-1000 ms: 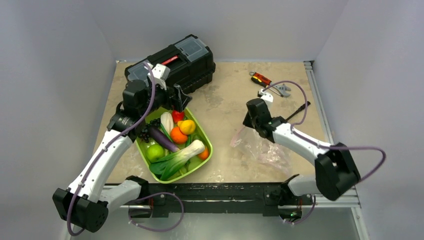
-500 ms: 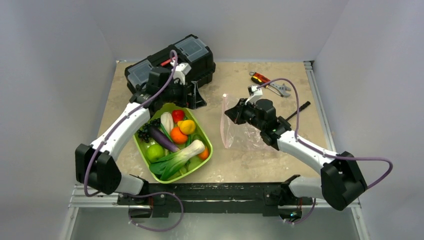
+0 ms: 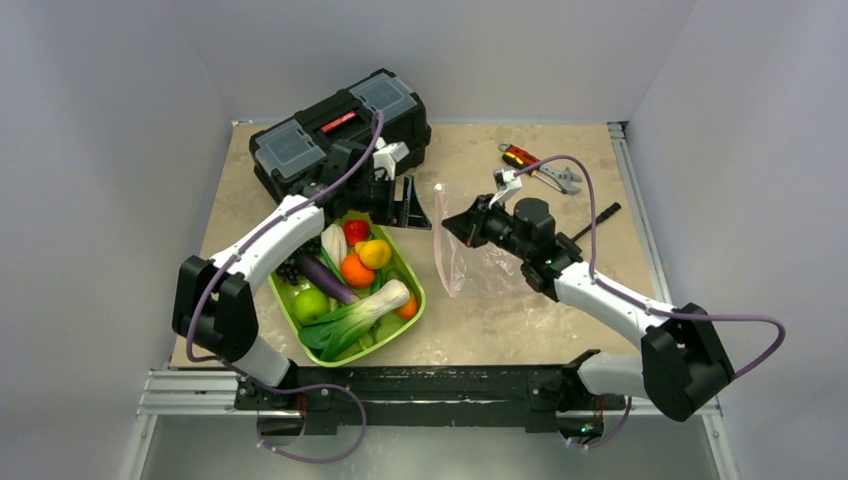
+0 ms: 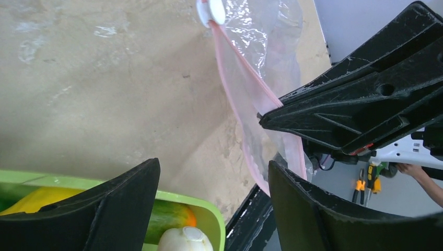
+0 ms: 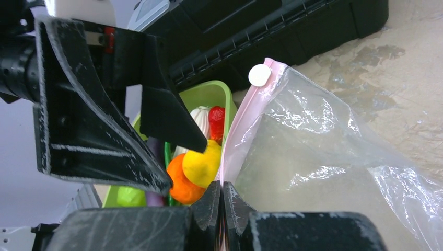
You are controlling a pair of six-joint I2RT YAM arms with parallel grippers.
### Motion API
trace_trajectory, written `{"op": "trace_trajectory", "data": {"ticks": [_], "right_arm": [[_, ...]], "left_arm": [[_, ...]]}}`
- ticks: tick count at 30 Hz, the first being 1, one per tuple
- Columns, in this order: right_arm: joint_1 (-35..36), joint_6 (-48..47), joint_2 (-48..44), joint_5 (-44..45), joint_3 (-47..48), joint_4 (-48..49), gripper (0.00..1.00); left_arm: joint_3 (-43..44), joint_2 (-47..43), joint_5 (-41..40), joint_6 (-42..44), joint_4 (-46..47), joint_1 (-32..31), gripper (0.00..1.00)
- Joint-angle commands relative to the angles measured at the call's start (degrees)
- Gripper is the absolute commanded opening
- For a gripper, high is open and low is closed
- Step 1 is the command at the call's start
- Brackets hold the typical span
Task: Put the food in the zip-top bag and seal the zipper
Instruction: Open the zipper of the food storage bag.
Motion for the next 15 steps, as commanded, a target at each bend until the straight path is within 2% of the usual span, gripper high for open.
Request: {"op": "trace_trajectory", "data": {"ticks": [1, 5, 7, 9, 12, 15], "right_arm": [[0.2, 1.4, -2.1, -2.5, 1.6, 4.1, 0.00], [0.2, 3.7, -2.6, -3.4, 0.9, 6.1, 0.00], [0.3, 4.2, -2.6, -3.9, 1.2, 6.3, 0.00], [0.3, 4.7, -3.0, -4.0, 0.7, 6.7, 0.00], [0.3, 5.4, -3.6, -3.7, 0.3, 6.6, 0.00], [0.9, 3.7, -3.7, -1.4, 2.1, 1.8, 0.00]], "left_arm": [[3.4, 2.4, 3.7, -1.2, 1.2, -2.6, 0.74], [4.3, 4.2, 3.0, -0.6, 0.0, -4.7, 0.71], [4.8, 5.0, 1.5, -0.2, -1.0, -5.4, 0.66], [5.8, 5.9, 0.3, 0.4, -3.0, -5.7, 0.58], [6.6, 6.3, -1.9, 1.0, -4.8, -6.0, 0.37], [6.7, 5.6, -4.1, 1.6, -5.5, -5.9, 0.17]]}}
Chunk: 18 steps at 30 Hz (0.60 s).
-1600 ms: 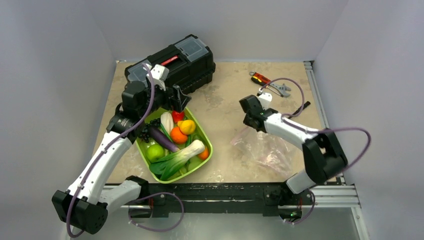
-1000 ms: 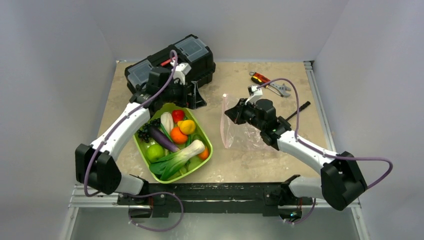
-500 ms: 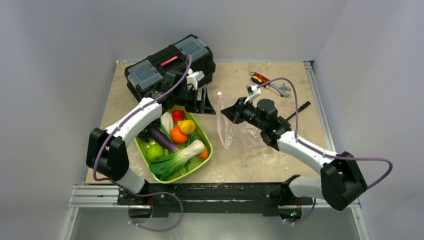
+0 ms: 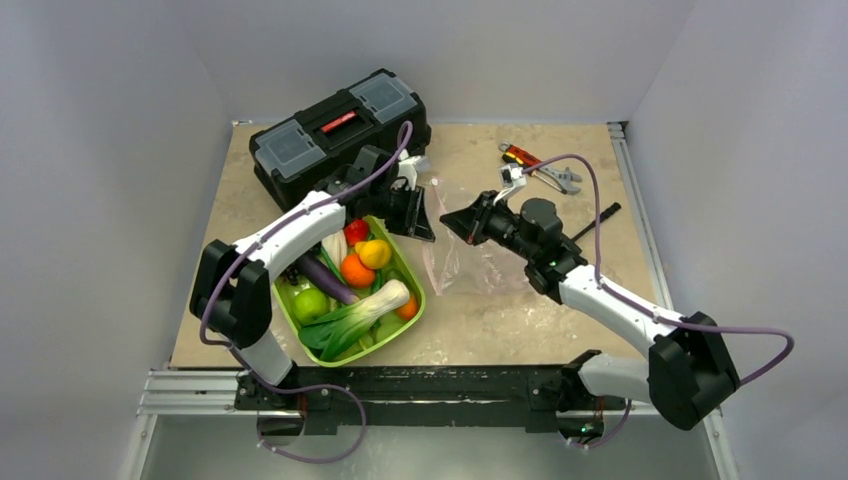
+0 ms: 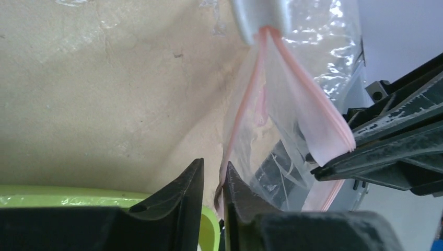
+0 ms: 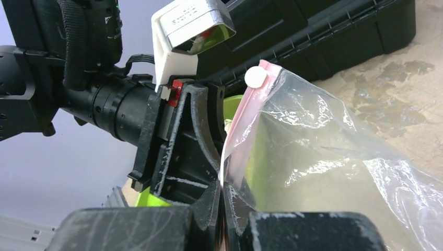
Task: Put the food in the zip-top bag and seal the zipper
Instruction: Open the zipper of the food storage bag.
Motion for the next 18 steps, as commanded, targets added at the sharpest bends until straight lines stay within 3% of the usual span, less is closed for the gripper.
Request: {"op": "trace_trajectory", "data": {"ticks": [1, 3, 7, 9, 14, 18], "right_arm": [[1.3, -1.8, -1.4, 3.0, 3.0, -4.0, 0.00], [3.0, -4.0, -1.6, 9.2, 5.6, -11.2, 0.03], [7.0, -6.8, -0.9, 22.9, 11.7, -24.4, 0.30], [9.1, -7.6, 0.8, 28.9, 15.1, -30.0, 0.37], [18.2, -7.8, 5.8, 47.5, 21.6, -38.8, 0.49], [25.2, -4.1, 9.4, 62.1, 25.9, -45.5, 0.49]], "left_arm": [[2.9, -1.2, -3.7, 1.7, -1.6, 0.0, 0.11], [2.6, -2.0, -4.5, 1.7, -1.5, 0.0, 0.01], [1.5, -3.8, -5.6, 1.8, -0.2, 0.0, 0.00], [1.5, -3.9, -5.6, 1.4, 0.1, 0.0, 0.00], [0.7, -4.9, -6.4, 0.9, 0.5, 0.0, 0.00], [0.9, -5.1, -7.1, 0.9, 0.4, 0.0, 0.00]]}}
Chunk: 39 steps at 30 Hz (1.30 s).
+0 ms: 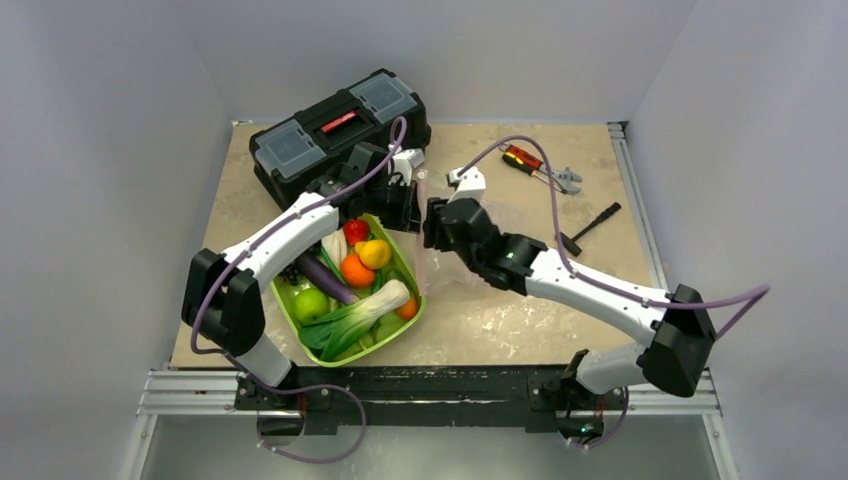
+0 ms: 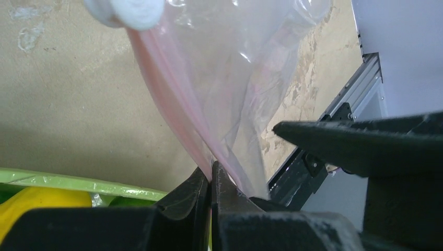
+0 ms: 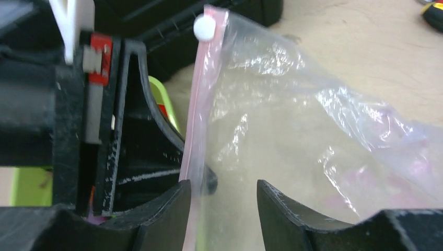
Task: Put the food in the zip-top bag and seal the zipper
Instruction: Open the zipper of the food storage bag.
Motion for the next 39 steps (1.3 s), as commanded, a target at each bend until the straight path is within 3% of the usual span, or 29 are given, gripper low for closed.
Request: {"op": "trace_trajectory", "data": {"ticks": [1, 8, 12, 14, 17, 25, 28, 30, 32, 39], "right_arm": [[7.2, 1.8, 2.2, 21.1, 3.8, -9.0, 0.49], [12.9, -0.8, 0.4, 21.5, 0.6, -1.2, 0.50], [14.0, -1.8, -0.3, 20.3, -2.1, 4.5, 0.56], [14.0, -0.1, 1.5, 22.5, -0.8, 2.6, 0.55], [14.0, 3.3, 4.4, 28.2, 1.5, -2.0, 0.46], [14.1, 2.5, 8.4, 36.2, 5.6, -7.7, 0.32], [14.6, 0.7, 8.6, 38.8, 6.6, -8.6, 0.33], [15.0, -1.7, 8.8, 39.0, 7.0, -7.5, 0.44], [15.1, -3.2, 9.1, 38.4, 7.2, -6.2, 0.48], [15.1, -1.0, 14.0, 41.4, 12.1, -11.4, 0.34]], "left_arm": [[0.7, -2.2, -0.7, -0.1, 1.6, 0.0, 0.00], [1.0, -2.4, -0.2, -0.2, 1.5, 0.1, 0.00], [0.7, -2.8, 0.4, -0.5, 1.7, 0.1, 0.00], [0.7, -2.9, 0.8, -0.8, 2.0, 0.1, 0.00], [0.6, -2.9, 1.6, -1.3, 2.2, 0.1, 0.00], [0.6, -3.3, 1.3, -1.7, 2.2, 0.1, 0.00], [0.4, -3.3, 0.8, -1.8, 2.1, 0.2, 0.00], [0.5, -3.2, 0.9, -2.0, 2.2, 0.3, 0.00], [0.6, -2.8, 1.8, -2.6, 2.3, 0.4, 0.00], [0.2, -3.0, 2.3, -2.9, 2.9, 0.4, 0.00]]}}
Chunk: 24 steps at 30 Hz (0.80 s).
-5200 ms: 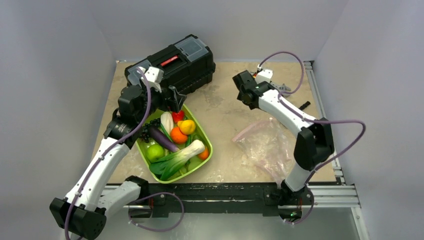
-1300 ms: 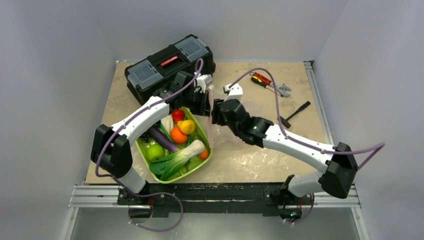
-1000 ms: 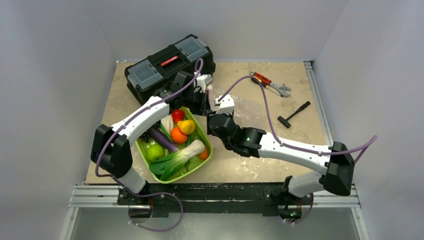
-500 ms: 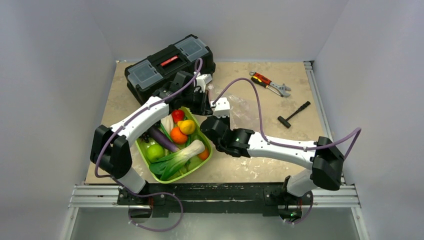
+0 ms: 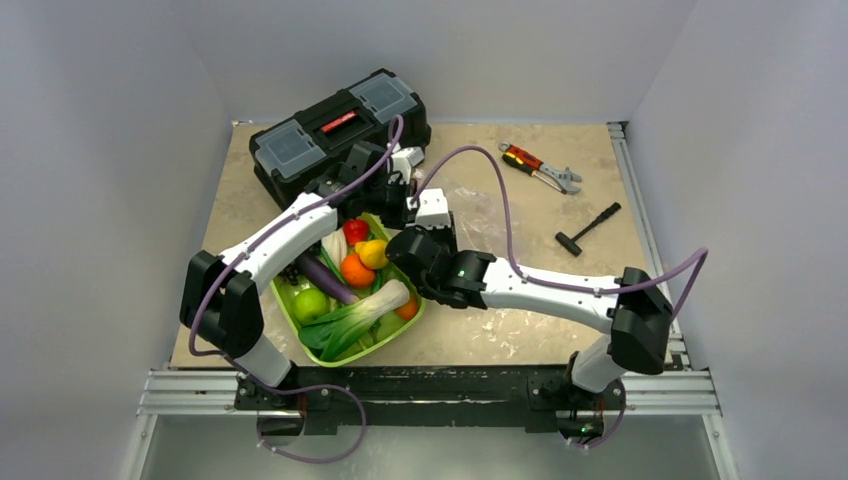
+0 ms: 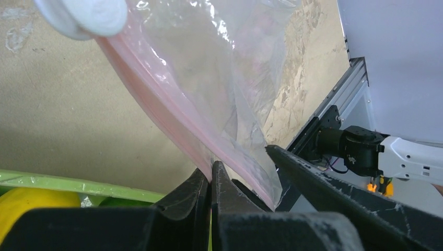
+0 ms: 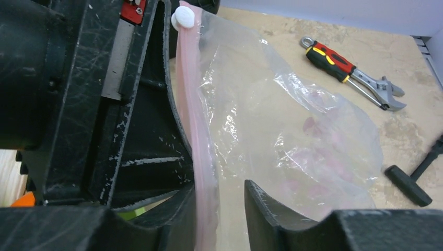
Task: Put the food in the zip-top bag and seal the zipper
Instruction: Open the zipper of the food storage bag.
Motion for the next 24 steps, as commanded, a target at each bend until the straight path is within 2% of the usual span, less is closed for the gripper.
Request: {"op": "trace_trajectory", "data": {"ticks": [1, 4, 5, 7, 9, 11, 14, 16, 19, 22, 24], "right_arm": [[0.3, 1.5, 2.7, 6.4, 5.0, -4.4, 0.29], [0.2, 6.6, 2.5, 10.0, 6.1, -10.6, 0.05], [0.1, 7.7, 1.6, 12.1, 5.4, -11.7, 0.00], [-0.4, 7.6, -1.6, 15.3, 1.9, -11.3, 0.00], [-2.3, 3.4, -6.0, 14.5, -2.3, -6.5, 0.00], [-5.4, -0.8, -12.2, 10.4, -6.7, -1.3, 0.00], [-7.7, -11.1, -20.5, 3.7, -14.0, 12.2, 0.00], [-8.1, -12.2, -23.5, -0.6, -15.7, 13.9, 0.00], [-8.2, -13.7, -23.7, -6.2, -16.1, 15.1, 0.00], [-8.2, -12.7, -21.0, -5.6, -14.4, 12.6, 0.00], [-8.3, -12.9, -20.1, -5.9, -14.0, 12.7, 0.00]], "left_arm": [[0.3, -2.2, 1.7, -0.8, 2.2, 0.3, 0.00], [0.1, -2.7, 0.9, -0.6, 2.0, 0.3, 0.00], [0.1, -2.9, 0.3, -0.4, 1.7, 0.4, 0.00], [0.1, -3.1, -1.0, -0.2, 1.3, 0.8, 0.00], [0.0, -3.1, -1.4, -0.6, 1.3, 1.3, 0.00], [0.0, -3.2, -1.7, -0.7, 1.1, 1.7, 0.00], [0.1, -3.0, -1.9, -0.7, 1.0, 2.2, 0.00], [0.3, -2.4, -1.0, -0.8, 1.0, 2.3, 0.00], [-0.1, -2.0, 1.6, -1.3, 2.2, 2.1, 0.00], [-0.4, -2.2, 2.4, -1.2, 3.1, 2.1, 0.01], [-0.5, -2.6, 2.6, -0.6, 3.3, 2.0, 0.12]]}}
